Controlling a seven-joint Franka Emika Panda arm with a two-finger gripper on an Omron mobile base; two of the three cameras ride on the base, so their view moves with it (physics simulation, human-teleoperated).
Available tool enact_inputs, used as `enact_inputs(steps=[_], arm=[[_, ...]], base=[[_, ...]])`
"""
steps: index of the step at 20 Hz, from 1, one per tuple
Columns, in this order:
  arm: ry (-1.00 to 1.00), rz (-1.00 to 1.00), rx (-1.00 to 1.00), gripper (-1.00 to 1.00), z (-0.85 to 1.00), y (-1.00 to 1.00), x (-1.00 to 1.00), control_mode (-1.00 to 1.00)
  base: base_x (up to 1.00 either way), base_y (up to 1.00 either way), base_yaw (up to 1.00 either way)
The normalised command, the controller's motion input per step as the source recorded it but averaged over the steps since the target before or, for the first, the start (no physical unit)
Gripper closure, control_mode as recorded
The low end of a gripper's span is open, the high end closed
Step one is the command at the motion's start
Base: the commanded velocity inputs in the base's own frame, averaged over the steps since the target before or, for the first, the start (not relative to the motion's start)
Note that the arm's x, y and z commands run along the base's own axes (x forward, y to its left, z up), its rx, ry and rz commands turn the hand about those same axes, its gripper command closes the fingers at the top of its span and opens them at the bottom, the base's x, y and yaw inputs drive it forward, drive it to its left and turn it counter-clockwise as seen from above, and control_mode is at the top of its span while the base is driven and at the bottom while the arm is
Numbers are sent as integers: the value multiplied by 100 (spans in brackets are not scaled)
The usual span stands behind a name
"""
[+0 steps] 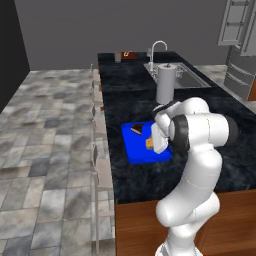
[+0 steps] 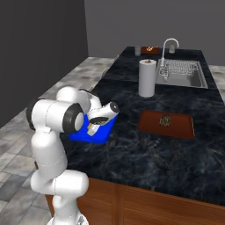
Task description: Take the cakes from the fridge and place them on the empty tray on the dining counter.
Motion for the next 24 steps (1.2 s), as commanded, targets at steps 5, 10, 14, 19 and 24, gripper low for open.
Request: enact_inputs(steps=[5, 10, 14, 19, 24], arm=[[0, 0, 0, 100, -20, 0, 24, -100], [0, 0, 0, 100, -21, 0, 23, -100], [0, 0, 0, 100, -20, 0, 23, -100], [0, 0, 0, -100, -20, 0, 19, -100], [0, 0, 0, -100, -17, 0, 0, -100]], base=[[0, 0, 0], [0, 0, 0], [0, 0, 0], [0, 0, 0], [0, 0, 0]])
